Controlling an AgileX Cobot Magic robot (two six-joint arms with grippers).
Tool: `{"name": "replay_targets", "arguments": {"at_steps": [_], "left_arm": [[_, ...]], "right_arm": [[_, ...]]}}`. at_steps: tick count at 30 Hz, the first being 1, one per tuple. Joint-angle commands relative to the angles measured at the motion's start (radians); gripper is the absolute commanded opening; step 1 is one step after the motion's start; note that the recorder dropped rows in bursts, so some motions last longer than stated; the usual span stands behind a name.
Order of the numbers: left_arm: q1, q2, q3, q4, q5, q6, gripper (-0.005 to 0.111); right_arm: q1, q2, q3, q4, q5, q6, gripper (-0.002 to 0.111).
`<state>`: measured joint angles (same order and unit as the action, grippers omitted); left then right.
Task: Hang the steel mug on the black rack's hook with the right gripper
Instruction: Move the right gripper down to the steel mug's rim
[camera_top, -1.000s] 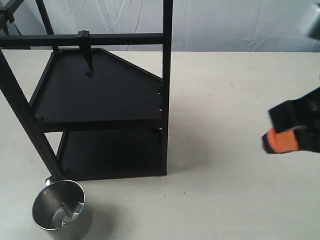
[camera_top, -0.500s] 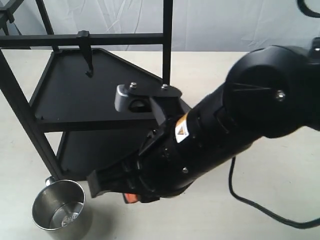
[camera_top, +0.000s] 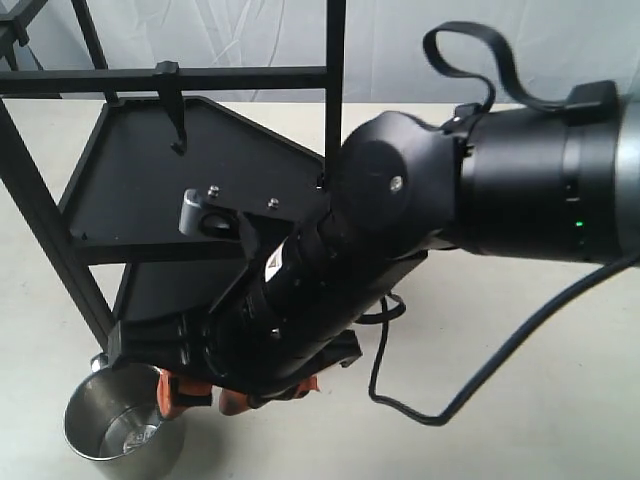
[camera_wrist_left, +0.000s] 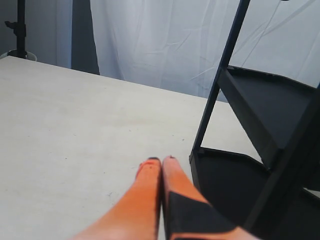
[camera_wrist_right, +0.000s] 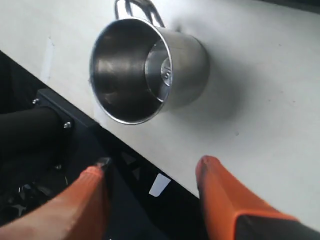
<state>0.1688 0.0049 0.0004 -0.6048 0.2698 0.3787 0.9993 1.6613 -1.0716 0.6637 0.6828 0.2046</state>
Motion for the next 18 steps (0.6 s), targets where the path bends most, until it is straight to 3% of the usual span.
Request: {"name": "replay_targets", "arguments": {"at_steps": [1, 18], "left_arm": [[0.000, -0.005, 0.000, -0.008, -0.008, -0.002, 0.002], [0.000, -0.005, 0.000, -0.010, -0.008, -0.002, 0.002]], "right_arm": [[0.014, 0.049, -0.016, 0.034, -0.036, 0.012, 0.050], [0.037, 0.164, -0.079, 0.054, -0.122, 0.060, 0.050]]}}
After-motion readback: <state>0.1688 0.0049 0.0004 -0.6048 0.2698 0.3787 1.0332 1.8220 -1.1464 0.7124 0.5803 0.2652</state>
